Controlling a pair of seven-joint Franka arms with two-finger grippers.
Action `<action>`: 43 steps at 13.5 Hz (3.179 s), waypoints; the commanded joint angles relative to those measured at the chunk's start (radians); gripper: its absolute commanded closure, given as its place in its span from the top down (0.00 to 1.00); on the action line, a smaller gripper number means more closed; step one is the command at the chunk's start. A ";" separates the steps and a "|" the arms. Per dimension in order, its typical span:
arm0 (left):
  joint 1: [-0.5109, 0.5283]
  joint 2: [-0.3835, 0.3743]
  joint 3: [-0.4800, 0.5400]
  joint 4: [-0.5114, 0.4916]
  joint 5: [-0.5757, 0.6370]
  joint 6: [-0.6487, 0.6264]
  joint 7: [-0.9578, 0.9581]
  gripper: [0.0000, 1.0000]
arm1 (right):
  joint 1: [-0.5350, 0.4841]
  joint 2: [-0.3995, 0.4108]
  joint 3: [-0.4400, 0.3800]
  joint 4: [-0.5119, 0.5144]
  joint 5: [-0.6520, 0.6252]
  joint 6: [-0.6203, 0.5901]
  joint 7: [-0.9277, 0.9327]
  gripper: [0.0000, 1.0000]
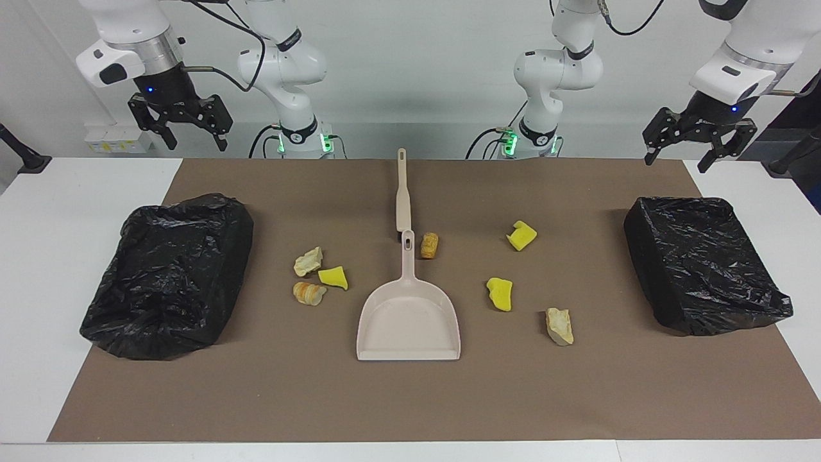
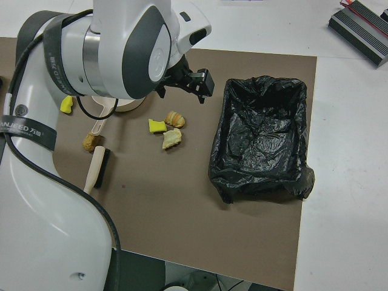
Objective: Sweep and dump trash in bin
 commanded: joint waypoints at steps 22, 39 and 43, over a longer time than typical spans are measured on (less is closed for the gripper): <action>-0.554 -0.196 -0.017 -0.460 -0.001 0.252 -0.542 1.00 | -0.009 -0.029 0.009 -0.032 -0.016 -0.010 -0.019 1.00; -1.054 0.059 -0.034 -0.695 0.027 0.648 -1.058 1.00 | -0.012 -0.032 0.009 -0.036 -0.016 -0.013 -0.022 1.00; -1.085 0.104 -0.036 -0.695 0.027 0.651 -1.067 0.97 | -0.012 -0.036 0.009 -0.041 -0.016 -0.013 -0.022 1.00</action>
